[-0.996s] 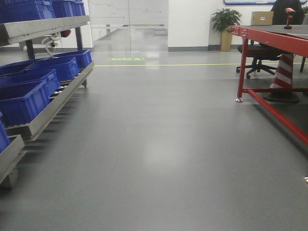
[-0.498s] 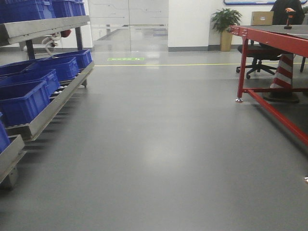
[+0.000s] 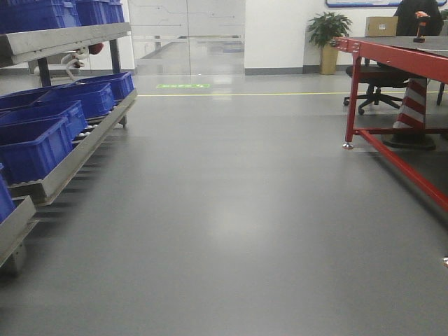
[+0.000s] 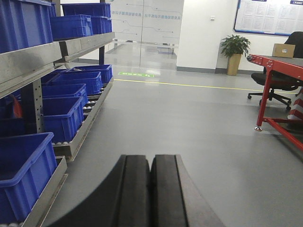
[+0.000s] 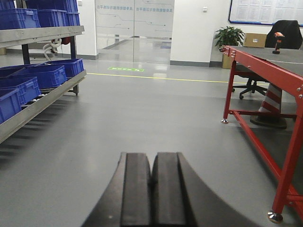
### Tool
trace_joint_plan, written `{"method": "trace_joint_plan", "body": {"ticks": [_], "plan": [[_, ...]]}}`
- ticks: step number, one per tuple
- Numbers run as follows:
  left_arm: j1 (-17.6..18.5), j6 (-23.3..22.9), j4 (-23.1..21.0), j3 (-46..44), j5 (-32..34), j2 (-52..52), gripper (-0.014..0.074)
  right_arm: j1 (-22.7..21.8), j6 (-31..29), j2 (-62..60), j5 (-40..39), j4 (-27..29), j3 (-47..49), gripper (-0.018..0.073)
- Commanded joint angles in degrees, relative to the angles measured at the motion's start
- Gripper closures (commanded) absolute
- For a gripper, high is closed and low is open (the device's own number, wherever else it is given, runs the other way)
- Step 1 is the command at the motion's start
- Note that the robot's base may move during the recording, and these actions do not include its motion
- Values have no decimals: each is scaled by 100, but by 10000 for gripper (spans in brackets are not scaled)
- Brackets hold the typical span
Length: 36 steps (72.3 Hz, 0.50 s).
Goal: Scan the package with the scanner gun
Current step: 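Drive the base forward past the blue bin shelves to the red table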
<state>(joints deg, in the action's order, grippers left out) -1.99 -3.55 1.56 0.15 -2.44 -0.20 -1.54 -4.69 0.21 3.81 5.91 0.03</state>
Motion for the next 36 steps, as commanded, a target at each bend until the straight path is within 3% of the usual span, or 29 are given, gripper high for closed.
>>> {"method": "trace_joint_plan", "body": {"ticks": [1, 36], "plan": [[-21, -11, 5, -15, 86, 20, 707, 1, 1, -21, -82, -31, -3, 727], [-21, -11, 5, -15, 86, 20, 707, 1, 1, -21, -82, -31, -3, 727]]}}
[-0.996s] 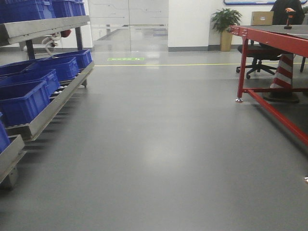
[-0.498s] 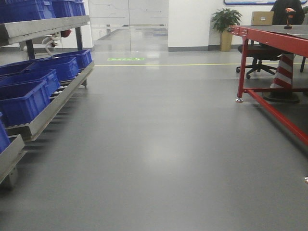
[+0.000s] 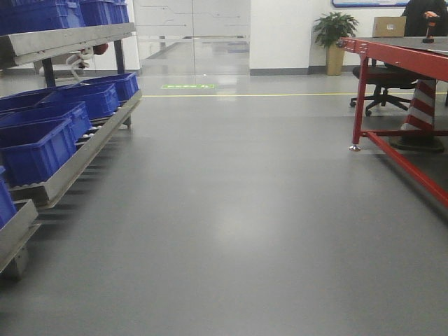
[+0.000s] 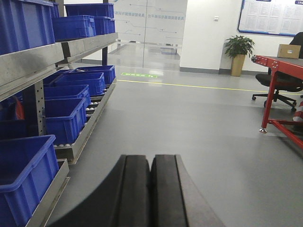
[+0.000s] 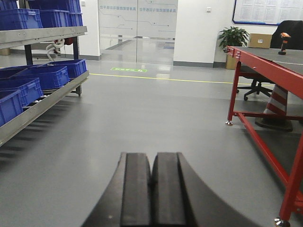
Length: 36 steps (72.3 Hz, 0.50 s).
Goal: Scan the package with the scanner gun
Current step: 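Drive the base forward past the blue bin shelves to the red table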
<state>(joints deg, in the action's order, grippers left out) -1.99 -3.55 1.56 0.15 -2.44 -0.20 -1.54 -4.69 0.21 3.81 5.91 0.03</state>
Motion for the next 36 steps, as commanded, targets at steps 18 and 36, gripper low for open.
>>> {"method": "trace_joint_plan", "body": {"ticks": [18, 36], "plan": [[-21, -11, 5, -15, 86, 20, 707, 1, 1, -21, -82, -31, -3, 727], [-21, -11, 5, -15, 86, 20, 707, 1, 1, -21, -82, -31, -3, 727]]}}
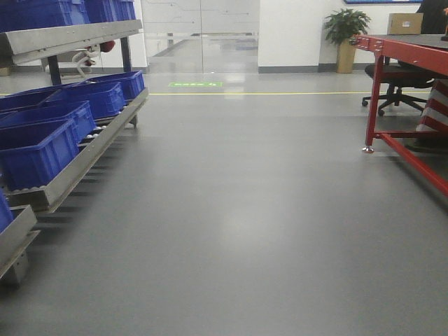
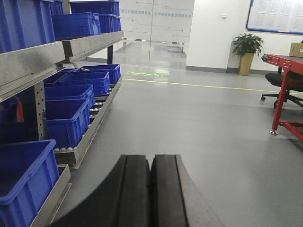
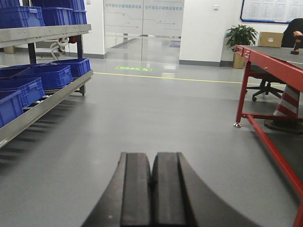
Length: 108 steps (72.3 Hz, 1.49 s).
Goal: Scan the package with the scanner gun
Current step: 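Drive the base forward past the blue bin shelves to the red table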
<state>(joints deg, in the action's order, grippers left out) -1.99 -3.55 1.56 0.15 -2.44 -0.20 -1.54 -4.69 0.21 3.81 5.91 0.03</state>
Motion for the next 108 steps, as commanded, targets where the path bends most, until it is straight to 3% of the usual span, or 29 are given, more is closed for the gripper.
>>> {"method": "trace_joint_plan", "body": {"ticks": [1, 108], "plan": [[-21, -11, 5, -15, 86, 20, 707, 1, 1, -21, -82, -31, -3, 727], [-21, -11, 5, -15, 86, 20, 707, 1, 1, -21, -82, -31, -3, 727]]}}
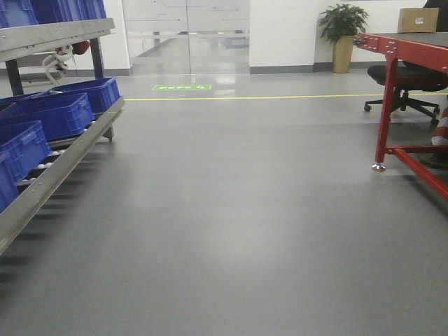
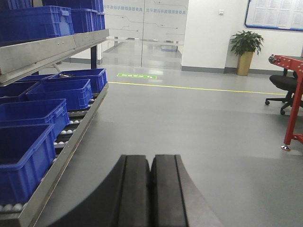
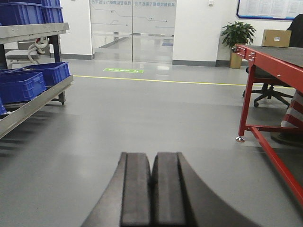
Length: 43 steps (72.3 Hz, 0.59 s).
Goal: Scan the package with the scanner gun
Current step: 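Drive the base forward past the blue bin shelves to the red table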
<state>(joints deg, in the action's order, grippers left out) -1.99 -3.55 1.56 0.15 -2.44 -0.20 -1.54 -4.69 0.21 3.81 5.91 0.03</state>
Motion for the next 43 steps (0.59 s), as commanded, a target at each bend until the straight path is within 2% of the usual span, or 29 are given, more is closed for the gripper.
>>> {"method": "trace_joint_plan", "body": {"ticks": [1, 43], "plan": [[-21, -11, 5, -15, 86, 20, 707, 1, 1, -21, -82, -31, -3, 727], [-21, -11, 5, -15, 86, 20, 707, 1, 1, -21, -82, -31, -3, 727]]}}
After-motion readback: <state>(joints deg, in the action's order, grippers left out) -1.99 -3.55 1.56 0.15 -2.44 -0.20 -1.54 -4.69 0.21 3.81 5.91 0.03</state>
